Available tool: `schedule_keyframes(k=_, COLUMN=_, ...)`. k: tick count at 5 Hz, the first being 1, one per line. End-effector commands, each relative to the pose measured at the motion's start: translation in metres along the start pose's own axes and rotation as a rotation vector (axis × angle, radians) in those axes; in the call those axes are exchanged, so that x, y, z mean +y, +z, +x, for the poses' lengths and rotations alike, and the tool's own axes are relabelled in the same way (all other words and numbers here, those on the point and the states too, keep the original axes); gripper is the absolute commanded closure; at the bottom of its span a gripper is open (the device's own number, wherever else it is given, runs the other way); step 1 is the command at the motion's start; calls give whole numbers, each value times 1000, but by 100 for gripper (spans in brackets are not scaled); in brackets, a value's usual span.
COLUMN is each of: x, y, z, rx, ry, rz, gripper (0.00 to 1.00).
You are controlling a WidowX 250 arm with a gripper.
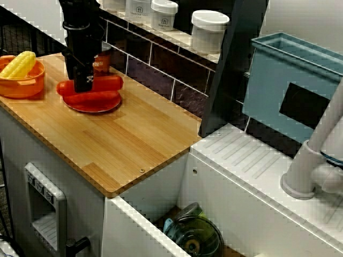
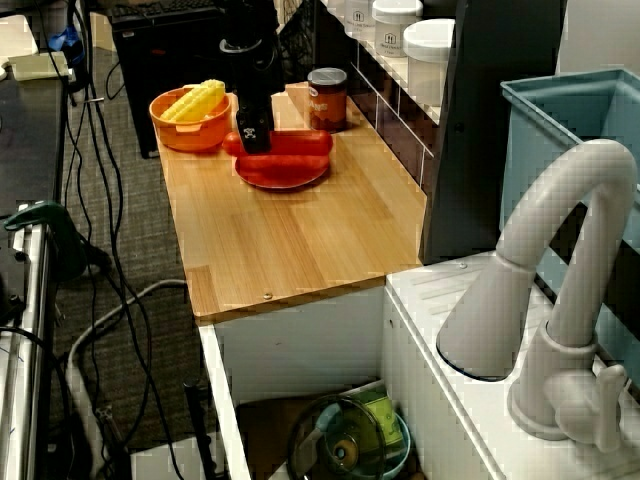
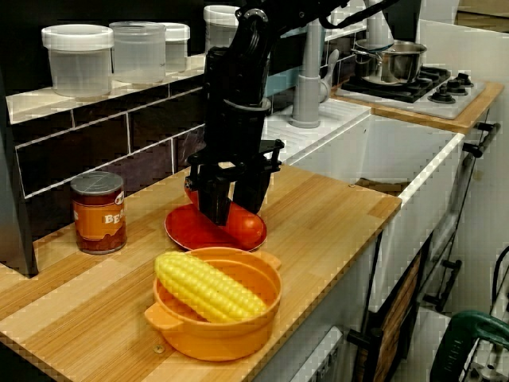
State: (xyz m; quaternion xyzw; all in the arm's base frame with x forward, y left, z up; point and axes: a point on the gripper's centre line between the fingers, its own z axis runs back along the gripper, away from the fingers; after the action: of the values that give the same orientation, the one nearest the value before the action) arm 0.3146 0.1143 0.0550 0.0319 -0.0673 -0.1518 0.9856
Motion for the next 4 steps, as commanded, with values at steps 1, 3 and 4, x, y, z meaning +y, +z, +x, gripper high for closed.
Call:
schedule_keyframes(k=1, x=6, y=10, z=0, rx=-15, ry=5, rz=17, gripper=8)
schedule_keyframes(k=3, x=7, y=11, z=0, rx=1, ry=16, rz=12, gripper=0)
schedule_keyframes(k=4, x=11, y=25, z=-4, rx=1, ry=28, rz=-5, gripper=0)
